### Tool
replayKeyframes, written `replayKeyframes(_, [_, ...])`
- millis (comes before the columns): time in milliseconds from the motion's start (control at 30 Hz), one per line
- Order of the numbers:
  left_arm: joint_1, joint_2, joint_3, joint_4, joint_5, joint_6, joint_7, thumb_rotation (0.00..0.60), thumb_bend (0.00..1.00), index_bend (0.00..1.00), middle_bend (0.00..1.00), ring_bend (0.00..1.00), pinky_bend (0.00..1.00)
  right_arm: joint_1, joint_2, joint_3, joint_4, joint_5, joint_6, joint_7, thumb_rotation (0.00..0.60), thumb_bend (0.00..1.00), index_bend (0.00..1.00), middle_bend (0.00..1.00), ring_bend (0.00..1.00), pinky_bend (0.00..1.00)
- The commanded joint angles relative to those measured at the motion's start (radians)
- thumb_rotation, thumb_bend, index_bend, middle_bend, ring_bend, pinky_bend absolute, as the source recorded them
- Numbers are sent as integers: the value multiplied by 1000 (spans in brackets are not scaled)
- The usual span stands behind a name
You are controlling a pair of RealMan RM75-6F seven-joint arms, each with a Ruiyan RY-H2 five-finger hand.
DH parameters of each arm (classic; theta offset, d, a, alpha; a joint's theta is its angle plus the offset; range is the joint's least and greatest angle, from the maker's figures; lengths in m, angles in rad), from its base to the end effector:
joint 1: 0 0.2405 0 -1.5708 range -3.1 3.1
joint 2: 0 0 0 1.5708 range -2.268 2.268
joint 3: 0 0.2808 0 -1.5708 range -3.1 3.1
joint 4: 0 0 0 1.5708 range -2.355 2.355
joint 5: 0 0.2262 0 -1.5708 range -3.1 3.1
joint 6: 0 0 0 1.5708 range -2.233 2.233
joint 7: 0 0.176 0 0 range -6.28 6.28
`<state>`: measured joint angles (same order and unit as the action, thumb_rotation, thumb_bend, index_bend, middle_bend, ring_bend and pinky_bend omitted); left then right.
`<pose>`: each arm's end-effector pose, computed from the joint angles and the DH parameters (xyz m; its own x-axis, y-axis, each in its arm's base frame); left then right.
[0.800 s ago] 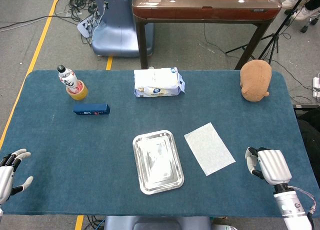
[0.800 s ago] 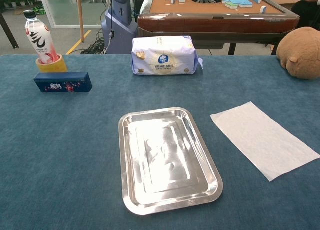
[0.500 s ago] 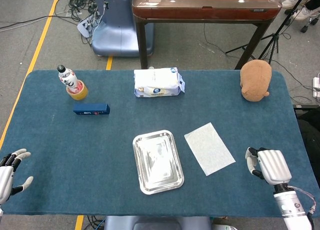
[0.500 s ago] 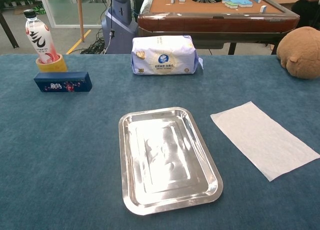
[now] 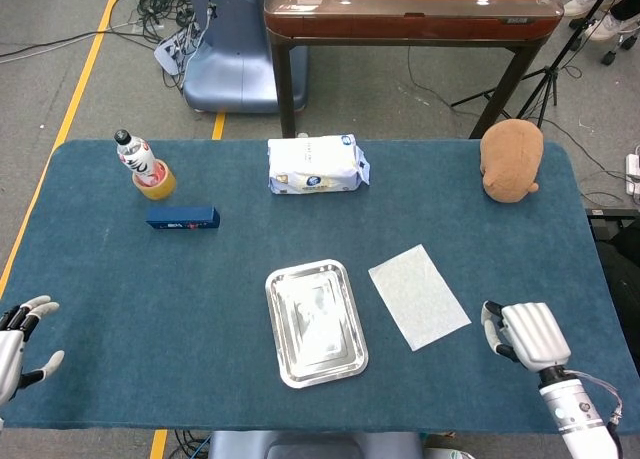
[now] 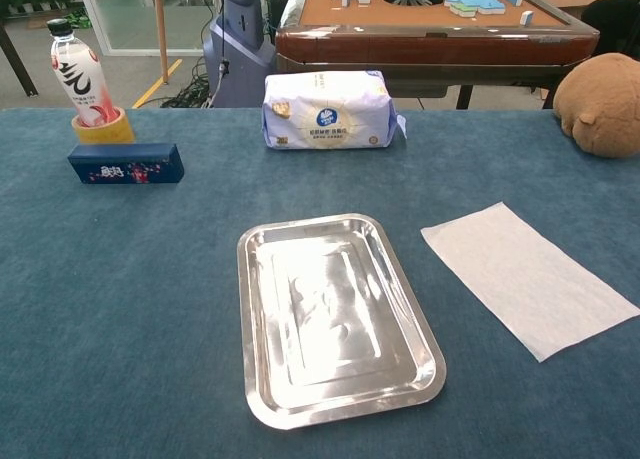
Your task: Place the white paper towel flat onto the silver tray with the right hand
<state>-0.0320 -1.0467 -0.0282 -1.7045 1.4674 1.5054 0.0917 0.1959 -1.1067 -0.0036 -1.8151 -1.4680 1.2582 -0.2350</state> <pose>-0.3418 0.1924 0.1724 0.4582 0.0314 0.8883 0.8857 0.0673 -0.4593 -0.2907 -0.2265 0.0958 0.4530 -0.2412 0.8583 -0.8912 -0.1477 0.4288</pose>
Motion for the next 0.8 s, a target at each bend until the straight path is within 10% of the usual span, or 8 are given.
replayKeyframes(33, [1,-1,2,-1,1,-1,4,600,228,264,218,200,459,12,2,-10,17,-24,-15,2,600,105,680,1000,1000,999])
replayKeyframes(800, [3,-1,2,-5,2,3,2,600,227,264,218,200,459,80,-87,-47,155,-101,-108,-5,600,0,247,1000,1000,1000])
